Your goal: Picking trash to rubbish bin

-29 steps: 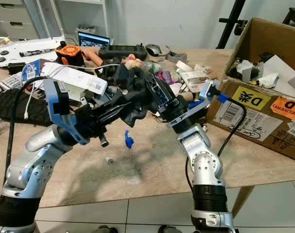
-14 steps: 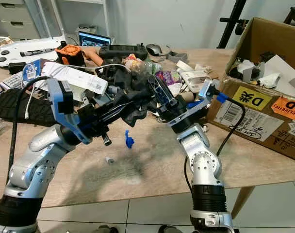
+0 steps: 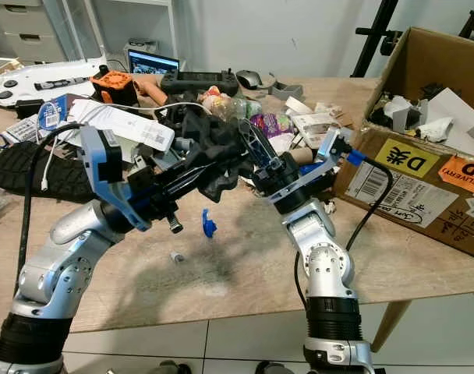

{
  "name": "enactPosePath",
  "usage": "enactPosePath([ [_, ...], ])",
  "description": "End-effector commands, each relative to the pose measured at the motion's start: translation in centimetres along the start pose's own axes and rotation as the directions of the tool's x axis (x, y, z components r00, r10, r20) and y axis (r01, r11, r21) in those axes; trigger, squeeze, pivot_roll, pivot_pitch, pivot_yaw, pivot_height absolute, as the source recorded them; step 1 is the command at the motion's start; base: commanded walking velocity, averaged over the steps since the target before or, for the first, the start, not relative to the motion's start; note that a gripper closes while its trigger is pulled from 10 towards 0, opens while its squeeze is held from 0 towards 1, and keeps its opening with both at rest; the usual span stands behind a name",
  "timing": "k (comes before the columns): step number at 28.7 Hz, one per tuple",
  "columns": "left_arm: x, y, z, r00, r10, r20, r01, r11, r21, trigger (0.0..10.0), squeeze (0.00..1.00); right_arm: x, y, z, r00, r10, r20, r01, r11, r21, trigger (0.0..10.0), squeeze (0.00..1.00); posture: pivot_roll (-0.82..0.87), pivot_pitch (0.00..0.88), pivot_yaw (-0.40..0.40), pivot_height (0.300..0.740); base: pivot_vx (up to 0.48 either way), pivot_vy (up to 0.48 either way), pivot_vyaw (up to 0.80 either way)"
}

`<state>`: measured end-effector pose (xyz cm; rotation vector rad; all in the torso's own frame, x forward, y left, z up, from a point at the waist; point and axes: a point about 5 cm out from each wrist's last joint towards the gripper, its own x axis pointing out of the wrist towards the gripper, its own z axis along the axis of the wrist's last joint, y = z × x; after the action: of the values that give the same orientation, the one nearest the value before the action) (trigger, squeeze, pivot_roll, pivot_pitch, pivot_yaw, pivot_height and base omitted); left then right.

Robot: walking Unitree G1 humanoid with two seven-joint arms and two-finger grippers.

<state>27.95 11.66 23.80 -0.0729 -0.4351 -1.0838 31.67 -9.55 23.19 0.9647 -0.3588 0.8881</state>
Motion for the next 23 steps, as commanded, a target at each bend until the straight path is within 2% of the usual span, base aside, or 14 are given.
enactPosePath([
  [1,1.2,-0.7,0.8,0.998,-0.053,0.040,0.052,0.998,0.033,0.0,0.64,-0.1,-0.2,-1.1,0.999,-0.016,-0.043,0.017,1.000,0.022,0.0,0.00,0.07,0.164,-0.016,0.740,0.000,0.000,0.00],
  [2,1.2,-0.7,0.8,0.998,-0.044,0.045,0.043,0.998,0.036,0.0,0.64,-0.1,-0.2,-1.1,0.999,-0.017,-0.043,0.018,1.000,0.020,0.0,0.00,0.07,0.164,-0.016,0.740,0.000,0.000,0.00],
  [3,1.2,-0.6,0.9,0.998,-0.039,0.050,0.037,0.999,0.035,0.0,1.00,0.0,-0.2,-1.1,0.999,-0.018,-0.037,0.019,1.000,0.018,0.0,0.00,0.07,0.150,-0.016,0.740,0.000,0.000,0.00],
  [6,1.4,-0.3,1.0,0.998,-0.028,0.058,0.026,0.999,0.043,0.0,1.00,0.1,-0.4,-0.8,0.999,-0.025,-0.023,0.025,1.000,0.016,0.0,0.00,0.07,0.171,-0.020,0.740,0.000,0.000,0.00],
  [11,1.3,-0.1,1.4,0.996,-0.010,0.084,0.007,1.000,0.029,0.0,1.00,-0.1,-0.5,-0.7,0.999,-0.036,-0.021,0.036,0.999,0.004,0.0,0.00,0.07,0.155,-0.016,0.740,0.000,0.000,0.00],
  [12,1.3,0.0,1.4,0.997,-0.011,0.079,0.008,0.999,0.033,0.0,0.84,-0.1,-0.6,-0.6,0.999,-0.041,-0.013,0.041,0.999,0.006,0.0,0.00,0.07,0.167,-0.016,0.740,0.000,0.000,0.00],
  [14,1.3,0.0,1.4,0.997,-0.012,0.074,0.009,0.999,0.036,0.0,0.84,-0.1,-0.7,-0.6,0.999,-0.044,-0.008,0.044,0.999,0.007,0.0,0.00,0.08,0.173,-0.016,0.740,0.000,0.000,0.00],
  [15,1.2,0.0,1.3,0.998,-0.014,0.069,0.012,0.999,0.034,0.0,0.21,-0.2,-0.7,-0.5,0.999,-0.047,-0.002,0.047,0.999,0.005,0.0,0.00,0.07,0.168,-0.010,0.740,0.000,0.000,0.00],
  [16,1.1,-0.1,1.3,0.998,-0.014,0.069,0.012,0.999,0.033,0.0,0.21,-0.2,-0.7,-0.5,0.999,-0.047,0.000,0.047,0.999,0.003,0.0,0.00,0.07,0.168,-0.010,0.740,0.000,0.000,0.00],
  [17,1.1,-0.1,1.4,0.997,-0.014,0.073,0.012,0.999,0.030,0.0,0.03,-0.2,-0.7,-0.4,0.999,-0.047,0.005,0.047,0.999,0.003,0.0,0.00,0.08,0.147,-0.006,0.740,0.000,0.000,0.00],
  [20,1.2,-0.1,1.4,0.997,-0.013,0.076,0.011,1.000,0.029,0.0,0.03,-0.2,-0.6,-0.4,0.999,-0.047,0.008,0.047,0.999,0.003,0.0,0.00,0.08,0.147,-0.006,0.740,0.000,0.000,0.00],
  [21,1.3,0.1,1.5,0.996,0.001,0.086,-0.004,0.999,0.035,0.0,0.00,-0.2,-0.7,-0.4,0.999,-0.050,0.010,0.050,0.999,0.002,0.0,0.00,0.08,0.172,-0.010,0.740,0.000,0.000,0.00],
  [22,1.2,1.1,2.4,0.982,0.085,0.169,-0.089,0.996,0.018,0.0,0.00,-0.3,-0.9,-0.5,0.997,-0.071,0.002,0.071,0.997,-0.019,0.0,0.00,0.07,0.159,-0.002,0.740,0.000,0.000,0.00],
  [23,1.2,1.1,2.4,0.982,0.085,0.169,-0.089,0.996,0.018,0.0,0.00,-0.3,-0.9,-0.5,0.997,-0.071,0.002,0.071,0.997,-0.019,0.0,0.00,0.07,0.159,-0.002,0.740,0.000,0.000,0.00],
])
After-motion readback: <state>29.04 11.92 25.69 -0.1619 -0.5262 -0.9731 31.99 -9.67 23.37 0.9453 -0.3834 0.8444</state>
